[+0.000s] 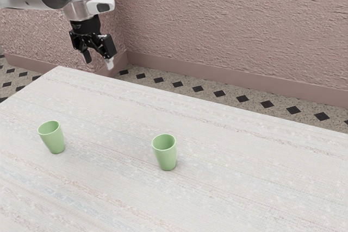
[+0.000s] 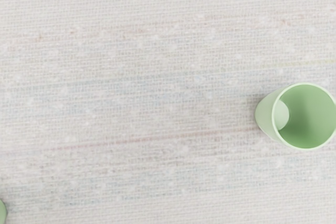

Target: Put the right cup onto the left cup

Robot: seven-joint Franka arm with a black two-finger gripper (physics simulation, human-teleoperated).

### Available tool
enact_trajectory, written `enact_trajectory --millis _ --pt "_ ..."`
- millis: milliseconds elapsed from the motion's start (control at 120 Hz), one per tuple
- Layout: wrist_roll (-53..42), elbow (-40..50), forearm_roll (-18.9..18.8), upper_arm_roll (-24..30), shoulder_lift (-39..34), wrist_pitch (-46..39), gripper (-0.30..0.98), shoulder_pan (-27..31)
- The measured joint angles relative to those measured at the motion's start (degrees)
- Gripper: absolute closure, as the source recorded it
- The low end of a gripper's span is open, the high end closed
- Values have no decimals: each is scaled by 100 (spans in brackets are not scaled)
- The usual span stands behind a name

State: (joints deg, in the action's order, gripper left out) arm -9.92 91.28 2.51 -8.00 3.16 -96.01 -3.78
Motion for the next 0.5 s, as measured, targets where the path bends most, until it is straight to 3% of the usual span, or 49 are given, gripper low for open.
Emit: enact_trajectory --millis 267,392,500 --pt "8 5 22 3 33 31 0 11" --pt "22 100 20 377 181 -12 0 189" --pt "60 290 29 660 313 -163 0 -13"
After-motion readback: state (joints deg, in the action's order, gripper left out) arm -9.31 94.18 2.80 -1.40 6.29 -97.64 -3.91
